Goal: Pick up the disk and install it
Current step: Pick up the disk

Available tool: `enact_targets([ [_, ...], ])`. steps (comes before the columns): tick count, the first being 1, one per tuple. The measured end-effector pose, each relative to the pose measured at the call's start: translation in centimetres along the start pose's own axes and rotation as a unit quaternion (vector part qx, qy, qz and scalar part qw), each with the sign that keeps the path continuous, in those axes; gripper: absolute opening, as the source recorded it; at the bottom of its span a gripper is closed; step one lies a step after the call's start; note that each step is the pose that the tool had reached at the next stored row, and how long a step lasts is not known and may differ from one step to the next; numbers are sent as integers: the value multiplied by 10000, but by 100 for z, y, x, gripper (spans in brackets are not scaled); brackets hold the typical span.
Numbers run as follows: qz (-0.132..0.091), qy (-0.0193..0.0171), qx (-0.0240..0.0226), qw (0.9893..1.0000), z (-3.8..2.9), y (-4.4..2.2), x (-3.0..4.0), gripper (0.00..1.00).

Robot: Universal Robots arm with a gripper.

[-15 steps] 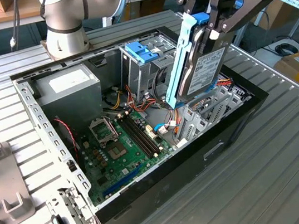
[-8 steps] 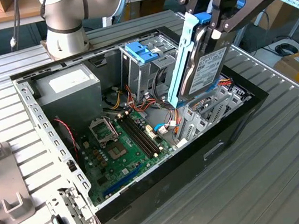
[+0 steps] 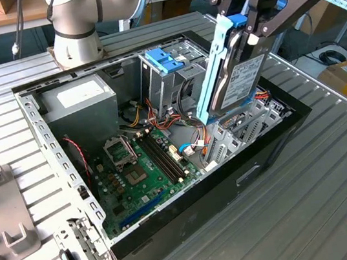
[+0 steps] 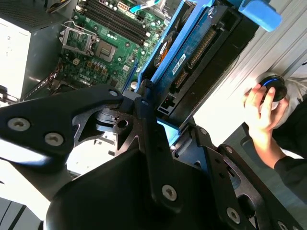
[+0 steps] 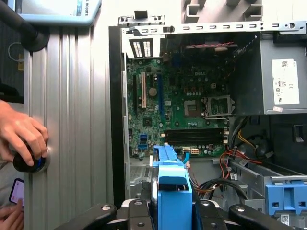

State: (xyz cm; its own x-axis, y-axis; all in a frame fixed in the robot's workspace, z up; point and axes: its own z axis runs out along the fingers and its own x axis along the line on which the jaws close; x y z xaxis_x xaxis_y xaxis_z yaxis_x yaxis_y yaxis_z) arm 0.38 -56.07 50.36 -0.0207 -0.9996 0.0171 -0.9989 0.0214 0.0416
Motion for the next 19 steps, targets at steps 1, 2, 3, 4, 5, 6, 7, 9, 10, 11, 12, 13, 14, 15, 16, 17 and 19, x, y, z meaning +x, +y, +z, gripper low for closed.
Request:
enact_targets([
  [1,0,1,0,10000,0,-4,0,37],
  [2,0,2,0,10000,0,-9,0,37],
  [3,0,3,0,10000,0,-12,0,37],
  [4,0,4,0,10000,0,-18,0,37],
  [5,0,4,0,10000,1,-22,0,37],
  [6,0,6,0,10000,0,-26,-1,37],
  [7,0,7,0,10000,1,-33,-1,37],
  [9,0,8,0,10000,1,-42,-1,37],
  [10,0,9,0,10000,1,-47,-1,37],
  [11,0,11,0,10000,1,-53,-1,37],
  [12,0,11,0,10000,1,-57,-1,37],
  [13,0,12,0,10000,1,-62,-1,37],
  [14,0,13,0,10000,1,-65,-2,37],
  [15,0,14,0,10000,1,-70,-1,37],
  [16,0,15,0,10000,1,-74,-2,37],
  [17,1,16,0,10000,1,-79,-2,37],
  [19,1,18,0,10000,2,-89,-2,37],
])
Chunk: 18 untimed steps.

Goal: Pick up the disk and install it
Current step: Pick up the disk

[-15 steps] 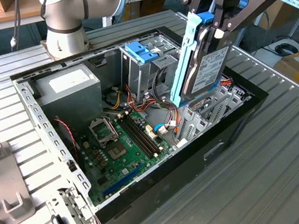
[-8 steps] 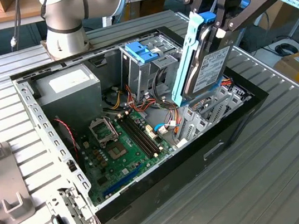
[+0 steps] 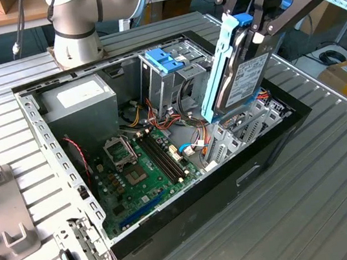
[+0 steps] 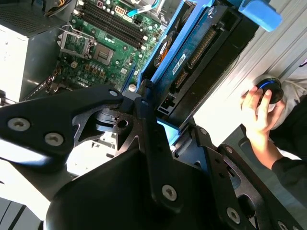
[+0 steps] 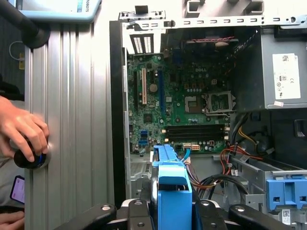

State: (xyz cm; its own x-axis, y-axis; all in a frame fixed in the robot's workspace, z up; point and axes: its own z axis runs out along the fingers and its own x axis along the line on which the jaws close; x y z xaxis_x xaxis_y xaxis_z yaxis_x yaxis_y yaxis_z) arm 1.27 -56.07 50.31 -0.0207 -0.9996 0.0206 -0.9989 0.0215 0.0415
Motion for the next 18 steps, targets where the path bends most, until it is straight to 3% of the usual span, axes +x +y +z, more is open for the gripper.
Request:
enact_targets([
  [18,1,18,0,10000,2,-87,-2,37],
])
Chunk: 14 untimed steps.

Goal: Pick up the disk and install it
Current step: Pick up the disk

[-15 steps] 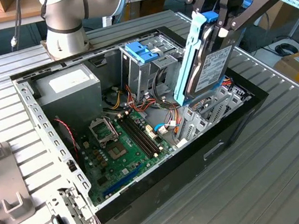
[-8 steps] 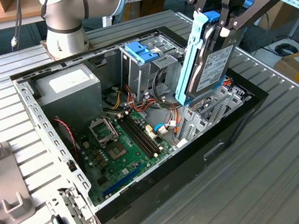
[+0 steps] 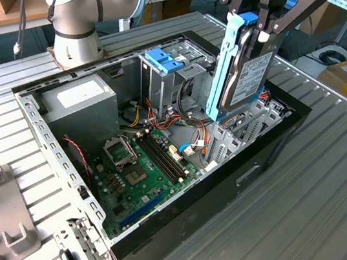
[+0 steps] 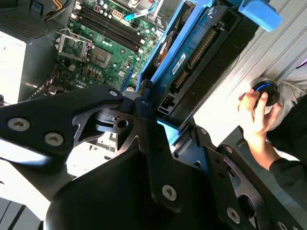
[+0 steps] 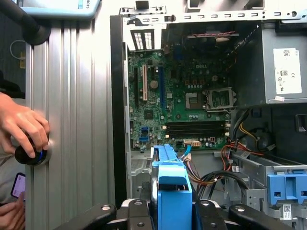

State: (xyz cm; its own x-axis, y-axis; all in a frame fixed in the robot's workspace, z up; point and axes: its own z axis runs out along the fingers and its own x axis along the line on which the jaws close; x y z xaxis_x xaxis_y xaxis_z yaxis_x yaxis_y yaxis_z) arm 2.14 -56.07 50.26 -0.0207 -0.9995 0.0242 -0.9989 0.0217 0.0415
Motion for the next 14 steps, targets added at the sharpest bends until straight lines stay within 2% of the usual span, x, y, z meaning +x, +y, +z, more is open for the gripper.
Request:
enact_targets([
  [14,1,18,0,10000,1,-72,-2,37],
])
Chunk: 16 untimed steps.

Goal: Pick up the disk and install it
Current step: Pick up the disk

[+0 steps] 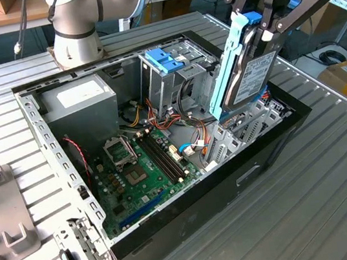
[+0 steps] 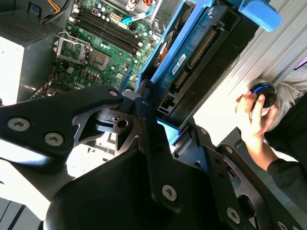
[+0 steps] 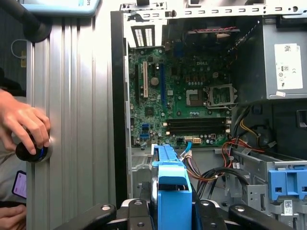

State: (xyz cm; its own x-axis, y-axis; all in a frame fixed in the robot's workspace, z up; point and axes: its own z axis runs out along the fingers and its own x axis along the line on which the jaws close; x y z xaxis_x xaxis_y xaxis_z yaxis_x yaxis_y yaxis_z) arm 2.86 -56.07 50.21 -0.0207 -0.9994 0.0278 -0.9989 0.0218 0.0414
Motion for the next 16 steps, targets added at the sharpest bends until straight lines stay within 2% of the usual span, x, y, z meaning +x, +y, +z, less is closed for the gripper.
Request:
enact_targets([
  [16,1,21,1,10000,1,-75,-2,37],
])
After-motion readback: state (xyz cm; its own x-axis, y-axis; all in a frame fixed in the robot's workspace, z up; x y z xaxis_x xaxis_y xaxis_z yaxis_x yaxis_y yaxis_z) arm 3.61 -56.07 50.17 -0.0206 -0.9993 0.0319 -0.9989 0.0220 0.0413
